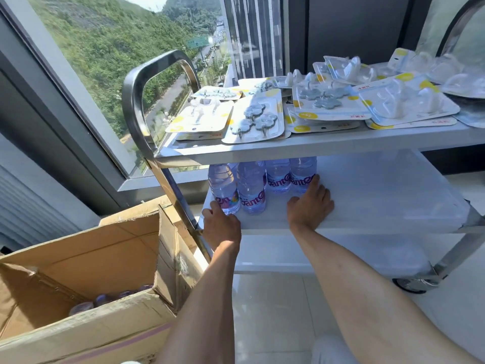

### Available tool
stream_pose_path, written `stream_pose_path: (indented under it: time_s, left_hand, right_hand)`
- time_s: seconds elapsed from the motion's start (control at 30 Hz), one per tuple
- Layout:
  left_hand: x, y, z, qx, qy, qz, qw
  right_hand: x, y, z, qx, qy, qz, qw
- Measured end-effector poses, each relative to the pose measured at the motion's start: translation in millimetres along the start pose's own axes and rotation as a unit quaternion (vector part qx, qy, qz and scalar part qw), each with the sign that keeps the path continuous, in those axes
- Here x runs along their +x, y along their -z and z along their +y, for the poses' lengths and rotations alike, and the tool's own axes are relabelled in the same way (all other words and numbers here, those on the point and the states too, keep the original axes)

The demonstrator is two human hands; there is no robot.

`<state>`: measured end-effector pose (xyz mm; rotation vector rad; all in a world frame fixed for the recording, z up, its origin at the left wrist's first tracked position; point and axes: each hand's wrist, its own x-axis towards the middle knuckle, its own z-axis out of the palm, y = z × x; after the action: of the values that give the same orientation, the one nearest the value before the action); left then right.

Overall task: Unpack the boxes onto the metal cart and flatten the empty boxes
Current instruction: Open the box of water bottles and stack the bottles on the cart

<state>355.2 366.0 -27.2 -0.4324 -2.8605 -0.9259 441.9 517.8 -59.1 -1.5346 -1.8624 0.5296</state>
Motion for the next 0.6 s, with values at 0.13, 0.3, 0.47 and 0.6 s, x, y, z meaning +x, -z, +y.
stream_pose_path:
  time_s: [0.13,0.3,0.47,0.6]
  left_hand:
    - [-2,32,-16,-0.015,0.032,-0.039,0.999]
    - [-9,74,-45,-0.05,0.087,-0.034,0.994]
    - [3,134,-82,-0.002,0.067,0.017,0.998]
    - [27,183,-143,0.132,0.072,0.006,0.989]
  right_hand:
    - [-42,10,-8,0.025,0.002,0.005,1.0]
    - [-106,23,-47,0.072,0.138,-0.049,0.987]
    - [-162,35,-118,0.102,0.286,-0.13,0.944]
    - [-208,22,-174,0.081,0.427,-0.229,0.871]
